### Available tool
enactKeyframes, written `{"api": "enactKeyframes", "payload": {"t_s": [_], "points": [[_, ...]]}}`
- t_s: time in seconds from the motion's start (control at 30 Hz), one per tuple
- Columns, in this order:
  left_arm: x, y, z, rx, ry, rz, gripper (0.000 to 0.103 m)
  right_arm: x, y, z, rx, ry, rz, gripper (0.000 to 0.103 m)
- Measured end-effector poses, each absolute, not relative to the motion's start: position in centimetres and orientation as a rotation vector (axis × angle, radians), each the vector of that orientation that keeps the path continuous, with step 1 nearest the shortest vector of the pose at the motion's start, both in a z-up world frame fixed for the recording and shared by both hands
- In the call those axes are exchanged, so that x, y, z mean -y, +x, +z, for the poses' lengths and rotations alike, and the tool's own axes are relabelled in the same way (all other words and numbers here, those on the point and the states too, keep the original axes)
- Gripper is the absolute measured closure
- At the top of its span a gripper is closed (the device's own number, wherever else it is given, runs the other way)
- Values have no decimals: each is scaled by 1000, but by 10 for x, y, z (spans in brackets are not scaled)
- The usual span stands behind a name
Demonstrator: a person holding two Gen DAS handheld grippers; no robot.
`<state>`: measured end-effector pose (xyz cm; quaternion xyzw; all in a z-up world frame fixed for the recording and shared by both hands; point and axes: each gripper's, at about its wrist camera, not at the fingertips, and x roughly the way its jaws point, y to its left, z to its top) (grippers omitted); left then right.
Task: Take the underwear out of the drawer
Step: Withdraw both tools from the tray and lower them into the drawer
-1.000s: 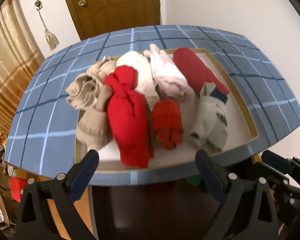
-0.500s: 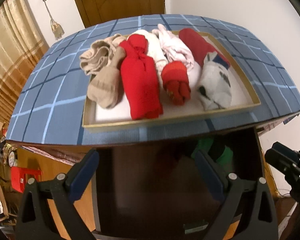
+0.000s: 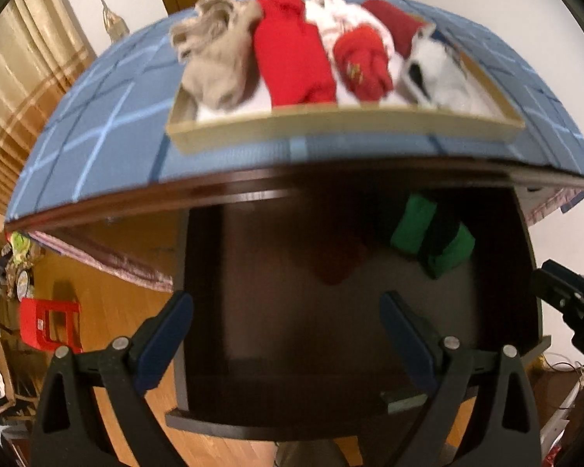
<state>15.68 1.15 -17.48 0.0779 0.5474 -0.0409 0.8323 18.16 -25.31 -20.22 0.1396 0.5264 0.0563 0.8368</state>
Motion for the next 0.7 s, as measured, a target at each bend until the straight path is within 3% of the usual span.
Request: {"api": "enactKeyframes", "payload": {"t_s": [0.7], "points": [[-25, 120, -243, -1328, 190, -39, 6, 230, 158, -273, -1345, 235, 164, 58]]}}
